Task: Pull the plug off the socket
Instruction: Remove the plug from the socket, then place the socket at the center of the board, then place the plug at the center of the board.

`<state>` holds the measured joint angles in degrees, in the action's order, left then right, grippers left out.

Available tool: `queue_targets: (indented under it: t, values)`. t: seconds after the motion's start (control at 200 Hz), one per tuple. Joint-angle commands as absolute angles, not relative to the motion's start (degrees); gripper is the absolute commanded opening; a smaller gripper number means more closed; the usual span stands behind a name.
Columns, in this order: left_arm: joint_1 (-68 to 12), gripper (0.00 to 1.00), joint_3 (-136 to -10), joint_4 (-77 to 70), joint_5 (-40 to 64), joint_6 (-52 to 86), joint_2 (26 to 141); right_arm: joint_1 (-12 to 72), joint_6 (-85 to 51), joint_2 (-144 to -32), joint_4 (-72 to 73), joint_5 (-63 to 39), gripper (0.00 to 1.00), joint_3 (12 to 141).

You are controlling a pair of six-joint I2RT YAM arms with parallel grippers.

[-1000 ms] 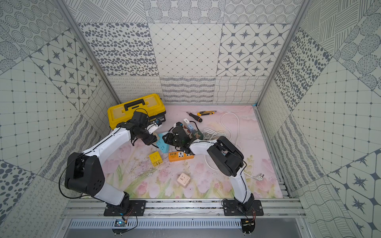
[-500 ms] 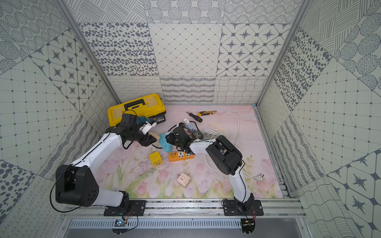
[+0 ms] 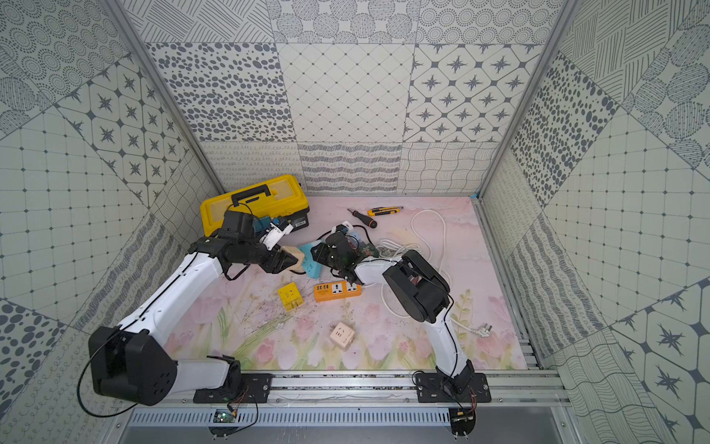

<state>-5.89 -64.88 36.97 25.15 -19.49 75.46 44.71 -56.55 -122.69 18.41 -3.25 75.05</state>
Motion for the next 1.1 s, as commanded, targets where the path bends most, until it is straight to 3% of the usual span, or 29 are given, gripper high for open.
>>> queue_targets:
  t: [0.0,0.17,0.275,0.35,0.505,0.856,0.966,1.096]
  values:
    - [-1.4,0.00,-60.3,26.1,23.1,7.3,66.6,45.0,-54.5,-125.0,10.6,-5.9,0.43,76.1]
    - [2.7,0.00,-48.7,14.9,16.5,23.5,55.1,44.8,-53.5,-121.9,6.4,-8.3,0.62,78.8]
    - [4.3,0.00,-49.2,20.9,10.5,30.3,54.2,44.8,-53.3,-119.2,3.4,-7.1,0.76,78.9]
    - [5.4,0.00,-50.8,27.7,7.2,34.6,55.3,44.8,-51.7,-117.0,0.9,-5.7,0.81,78.8]
    - [10.2,0.00,-48.9,33.4,8.4,44.4,54.9,44.6,-47.7,-111.8,-4.7,-2.2,0.85,77.2]
    - [22.7,0.00,-32.6,20.7,27.4,54.0,57.6,44.5,-37.7,-97.5,-10.5,4.4,0.90,68.1]
    - [23.8,0.11,-31.6,16.1,31.2,52.5,61.5,44.5,-37.6,-95.5,-9.9,5.4,0.90,65.7]
    - [24.5,0.16,-31.6,15.2,31.2,52.0,66.8,44.5,-37.8,-95.3,-8.8,5.2,0.90,64.6]
